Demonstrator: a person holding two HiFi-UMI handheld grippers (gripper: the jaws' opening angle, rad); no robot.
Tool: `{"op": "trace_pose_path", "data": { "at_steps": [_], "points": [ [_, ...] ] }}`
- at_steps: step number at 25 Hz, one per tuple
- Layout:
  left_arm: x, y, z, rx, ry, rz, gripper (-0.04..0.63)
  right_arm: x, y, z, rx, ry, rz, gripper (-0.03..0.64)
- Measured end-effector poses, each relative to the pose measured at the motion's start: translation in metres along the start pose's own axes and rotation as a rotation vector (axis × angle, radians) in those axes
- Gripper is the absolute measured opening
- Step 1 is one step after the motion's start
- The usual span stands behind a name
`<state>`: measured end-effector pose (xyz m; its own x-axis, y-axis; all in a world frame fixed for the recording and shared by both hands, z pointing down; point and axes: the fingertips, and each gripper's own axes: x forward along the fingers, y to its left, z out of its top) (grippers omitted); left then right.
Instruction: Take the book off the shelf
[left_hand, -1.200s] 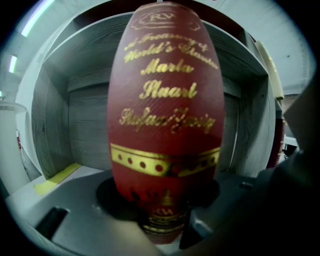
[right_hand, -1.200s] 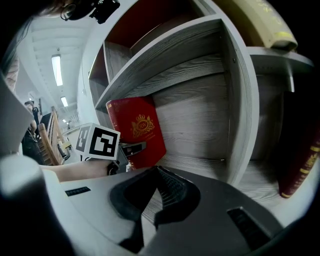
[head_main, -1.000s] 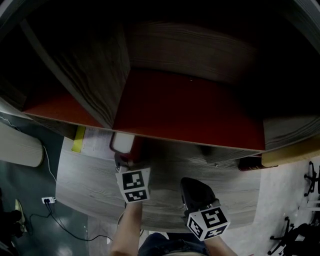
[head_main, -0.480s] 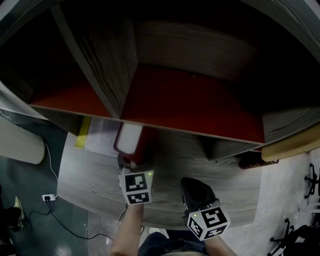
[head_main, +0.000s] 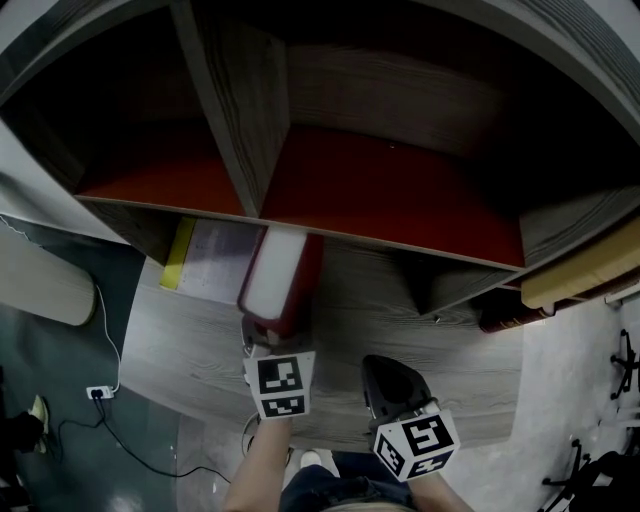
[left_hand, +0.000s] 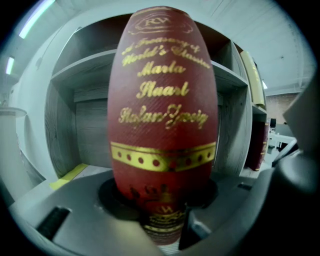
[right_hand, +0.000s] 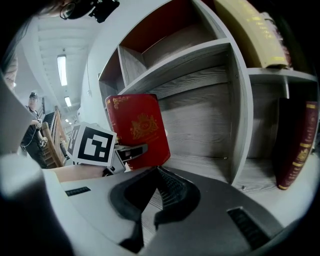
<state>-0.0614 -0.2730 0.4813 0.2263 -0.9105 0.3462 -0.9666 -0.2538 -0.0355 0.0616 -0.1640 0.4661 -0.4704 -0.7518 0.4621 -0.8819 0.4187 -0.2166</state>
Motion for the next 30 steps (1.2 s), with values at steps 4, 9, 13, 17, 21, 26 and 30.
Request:
{"op": "trace_pose_path", "data": {
  "at_steps": [4,9,13,17,21,26,30],
  "points": [
    [-0.015,0.000,-0.005,-0.003,0.006,0.004,0.215,-0.007,0.009,-0.003,-0.003,-0.006,0.002,0.008],
    [-0.035,-0.001,-0.011,0.005,0.010,-0.004,0.215,-0.014,0.022,-0.004,-0.009,-0.020,0.008,0.008],
    [-0.052,-0.004,-0.016,-0.002,0.014,-0.015,0.215,-0.020,0.035,-0.007,-0.014,-0.023,0.014,0.008],
    [-0.070,-0.008,-0.018,0.003,0.017,-0.022,0.215,-0.026,0.043,-0.008,-0.017,-0.031,0.018,0.008],
    [-0.091,-0.008,-0.020,0.010,0.017,-0.025,0.215,-0.032,0.054,-0.007,-0.023,-0.046,0.023,0.008],
    [-0.116,-0.011,-0.022,0.012,0.012,-0.030,0.215,-0.042,0.067,-0.009,-0.028,-0.059,0.031,0.008],
    [-0.135,-0.015,-0.022,0.016,0.006,-0.035,0.215,-0.051,0.077,-0.010,-0.027,-0.076,0.041,0.008]
  ]
}}
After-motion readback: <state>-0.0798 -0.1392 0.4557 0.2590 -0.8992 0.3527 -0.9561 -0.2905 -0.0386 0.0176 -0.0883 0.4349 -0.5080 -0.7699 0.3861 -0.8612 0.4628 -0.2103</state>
